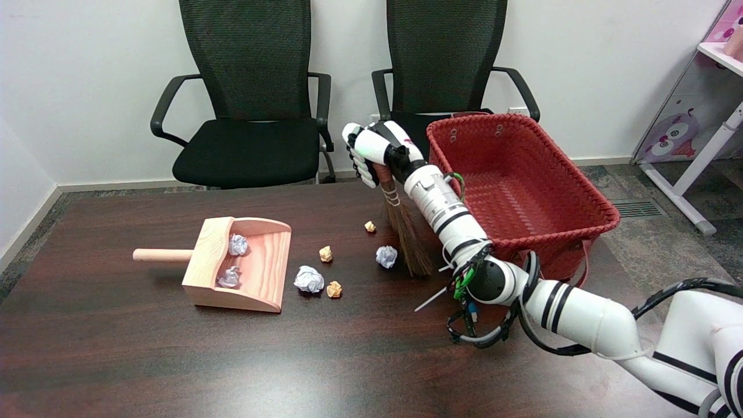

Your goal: Sweep the paper ball into the dustpan.

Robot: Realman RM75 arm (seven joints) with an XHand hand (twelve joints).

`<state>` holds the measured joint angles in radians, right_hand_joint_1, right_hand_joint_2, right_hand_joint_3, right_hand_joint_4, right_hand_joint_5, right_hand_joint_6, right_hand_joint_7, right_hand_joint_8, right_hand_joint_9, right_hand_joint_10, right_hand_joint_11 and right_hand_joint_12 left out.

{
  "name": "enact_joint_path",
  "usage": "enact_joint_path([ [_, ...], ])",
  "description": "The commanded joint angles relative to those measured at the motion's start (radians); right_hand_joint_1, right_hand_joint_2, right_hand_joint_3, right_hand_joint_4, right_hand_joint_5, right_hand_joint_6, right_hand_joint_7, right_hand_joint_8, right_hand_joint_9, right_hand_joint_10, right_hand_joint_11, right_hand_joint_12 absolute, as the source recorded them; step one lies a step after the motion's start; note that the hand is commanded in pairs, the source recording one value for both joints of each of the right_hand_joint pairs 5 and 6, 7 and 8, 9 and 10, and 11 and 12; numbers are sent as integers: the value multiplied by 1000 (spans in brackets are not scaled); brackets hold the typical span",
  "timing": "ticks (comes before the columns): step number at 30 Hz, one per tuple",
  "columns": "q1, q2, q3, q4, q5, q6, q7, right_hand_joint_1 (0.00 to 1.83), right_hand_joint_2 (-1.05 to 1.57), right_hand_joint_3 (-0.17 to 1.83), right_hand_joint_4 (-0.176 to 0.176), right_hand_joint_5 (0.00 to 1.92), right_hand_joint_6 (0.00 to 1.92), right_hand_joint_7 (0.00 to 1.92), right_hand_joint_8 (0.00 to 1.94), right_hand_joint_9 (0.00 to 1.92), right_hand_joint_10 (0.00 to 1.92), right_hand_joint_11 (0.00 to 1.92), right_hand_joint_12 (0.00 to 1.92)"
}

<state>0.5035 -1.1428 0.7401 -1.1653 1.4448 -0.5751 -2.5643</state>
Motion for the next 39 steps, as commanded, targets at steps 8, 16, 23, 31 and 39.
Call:
enact_joint_path([
  [8,14,-123,-43,119,-15,57,3,577,1571,1440,81,1920,1920,1920,1920,1920,1920,1920,1920],
  [16,68,-176,-78,105,-4,87,4,517,1571,1511,83,1920,1920,1920,1920,1920,1920,1920,1920],
  [23,80,-222,-100,89,-4,59,10,451,1571,1580,69,1920,1920,1920,1920,1920,1920,1920,1920],
  [31,71,-245,-103,74,25,43,316,357,1289,1663,51,1920,1920,1920,1920,1920,1920,1920,1920],
  [39,129,-264,-141,119,25,67,514,426,1002,1426,21,1920,1920,1920,1920,1920,1920,1920,1920],
])
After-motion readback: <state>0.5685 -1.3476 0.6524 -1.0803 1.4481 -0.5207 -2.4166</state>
